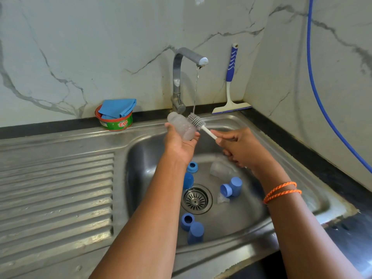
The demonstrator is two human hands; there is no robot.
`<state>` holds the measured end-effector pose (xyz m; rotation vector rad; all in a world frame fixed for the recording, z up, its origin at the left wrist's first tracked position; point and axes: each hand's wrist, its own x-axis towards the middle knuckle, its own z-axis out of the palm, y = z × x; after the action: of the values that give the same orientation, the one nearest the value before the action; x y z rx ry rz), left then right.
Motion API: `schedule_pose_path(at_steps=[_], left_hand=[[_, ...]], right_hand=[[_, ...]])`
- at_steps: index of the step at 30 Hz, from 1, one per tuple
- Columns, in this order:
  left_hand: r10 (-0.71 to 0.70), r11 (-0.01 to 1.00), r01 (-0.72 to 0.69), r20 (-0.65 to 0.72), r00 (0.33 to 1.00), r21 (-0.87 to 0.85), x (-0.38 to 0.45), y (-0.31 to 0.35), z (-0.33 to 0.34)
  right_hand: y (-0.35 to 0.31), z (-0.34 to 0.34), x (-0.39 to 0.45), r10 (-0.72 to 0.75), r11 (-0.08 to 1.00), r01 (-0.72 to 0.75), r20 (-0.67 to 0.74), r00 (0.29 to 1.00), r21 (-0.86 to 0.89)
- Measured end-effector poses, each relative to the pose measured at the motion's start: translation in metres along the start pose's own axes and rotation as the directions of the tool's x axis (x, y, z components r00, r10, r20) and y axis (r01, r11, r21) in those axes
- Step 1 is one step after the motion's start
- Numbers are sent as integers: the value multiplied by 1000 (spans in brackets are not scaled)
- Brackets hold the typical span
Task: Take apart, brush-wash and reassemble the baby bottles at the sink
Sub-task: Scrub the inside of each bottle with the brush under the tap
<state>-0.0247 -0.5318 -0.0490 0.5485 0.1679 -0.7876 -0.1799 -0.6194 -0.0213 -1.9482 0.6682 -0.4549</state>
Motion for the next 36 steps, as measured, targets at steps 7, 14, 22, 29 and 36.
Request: schedule_pose_path(at_steps=[7,14,22,29,36], left_hand=[[26,963,-50,94,995,264,-9,-3,-5],[-65,894,39,42,997,447,-12,0,1],[171,869,-140,-22,985,475,-9,7,-1],[325,624,-261,60,944,737,-9,16,-5],[296,592,-250,81,952,766,-14,23,-9]], right_hand=[[-3,-5,-3,-6,1000,3,-94,996,-30],[-4,8,4,-174,984,159,-250,953,-80],[2,-5,3,-201,956,156,-166,965,-248],[7,10,6,-270,911,158,-262,927,-380],[2,24,3,-288,882,134,-292,912,-452]])
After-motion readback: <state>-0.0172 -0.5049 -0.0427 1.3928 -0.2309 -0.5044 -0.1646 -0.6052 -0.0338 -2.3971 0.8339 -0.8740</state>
